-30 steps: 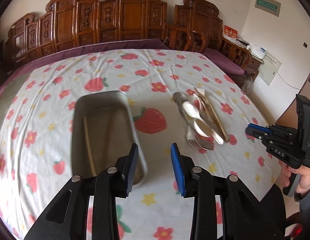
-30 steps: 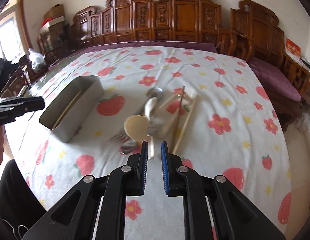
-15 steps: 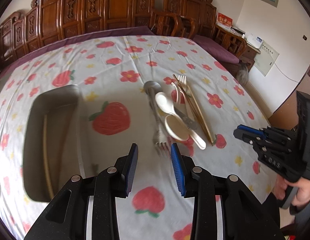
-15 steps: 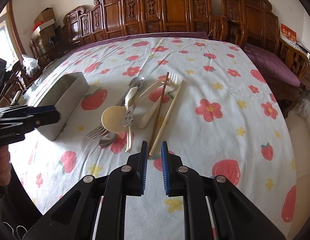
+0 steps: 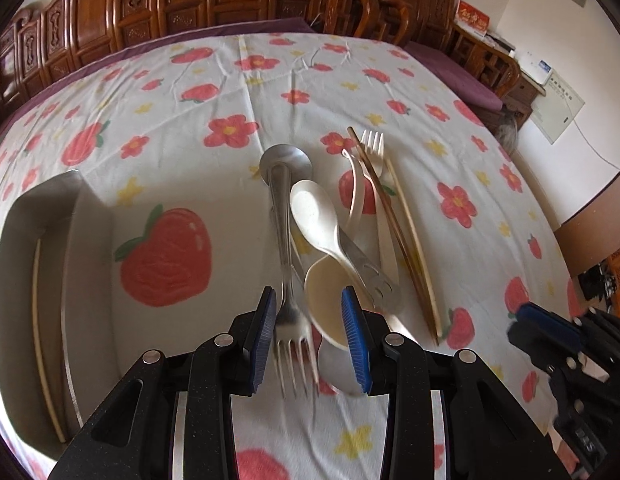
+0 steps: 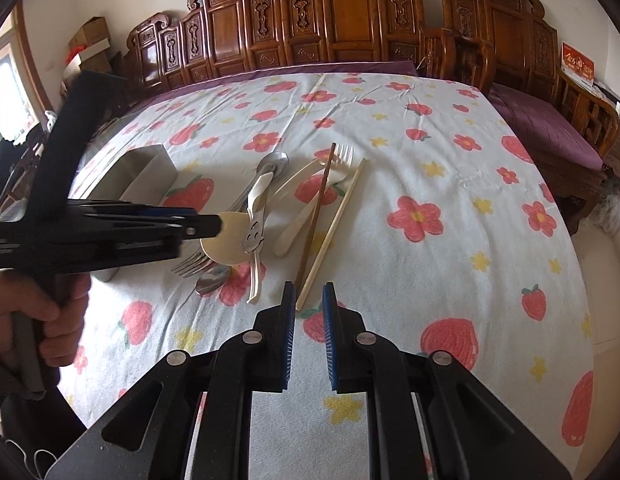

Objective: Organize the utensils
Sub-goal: 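Reach the left tool to the utensils and grasp the cream plastic ladle, then lift the cream ladle with the left tool and move it over the tray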

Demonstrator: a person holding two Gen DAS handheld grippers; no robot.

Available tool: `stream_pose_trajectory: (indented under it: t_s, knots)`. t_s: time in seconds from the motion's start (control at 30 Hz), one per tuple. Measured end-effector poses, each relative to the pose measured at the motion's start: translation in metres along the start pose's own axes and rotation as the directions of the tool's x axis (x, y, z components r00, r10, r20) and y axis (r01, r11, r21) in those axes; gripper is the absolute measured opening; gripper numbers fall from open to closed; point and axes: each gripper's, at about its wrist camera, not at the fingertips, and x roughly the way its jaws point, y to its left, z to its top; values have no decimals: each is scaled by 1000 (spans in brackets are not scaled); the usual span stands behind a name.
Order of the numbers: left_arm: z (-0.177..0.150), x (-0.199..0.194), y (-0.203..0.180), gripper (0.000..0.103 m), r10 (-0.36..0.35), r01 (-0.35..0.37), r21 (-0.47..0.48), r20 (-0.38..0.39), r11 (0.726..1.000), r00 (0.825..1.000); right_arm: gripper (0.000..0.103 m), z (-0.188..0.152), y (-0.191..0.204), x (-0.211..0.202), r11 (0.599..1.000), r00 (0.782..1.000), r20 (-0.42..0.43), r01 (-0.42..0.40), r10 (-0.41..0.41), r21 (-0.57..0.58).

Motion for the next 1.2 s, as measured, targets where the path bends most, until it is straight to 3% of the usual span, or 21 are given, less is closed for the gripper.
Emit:
stream_pose_trajectory:
  t_s: [0.17, 0.23, 0.3, 0.4, 0.77, 1.2]
  knots:
    - [5, 14, -2, 31, 7, -8, -6, -37, 1000, 999, 15, 3, -5, -4, 1000, 1000, 10, -8, 7, 19]
    - [5, 18, -3, 24, 22, -22, 4, -46, 1000, 999, 15, 3, -6, -5, 1000, 1000, 13, -10, 10, 25]
    - [5, 21, -3, 8, 31, -31, 1, -62, 1000, 998, 15, 4, -6, -6, 1000, 1000, 13, -11, 11, 25]
    - [6, 16, -3, 4, 49, -49, 7, -47, 999, 998, 15, 4, -5, -7, 1000, 1000, 15, -14, 13, 25]
    - [19, -32, -22, 3, 210, -222, 114, 109, 968, 972, 15, 4, 3, -11, 1000, 1000, 19, -19, 19, 4]
    - [33, -90, -41, 3, 173, -209, 155, 217, 966, 961, 15, 5, 4, -13, 1000, 1000, 21, -13, 13, 0]
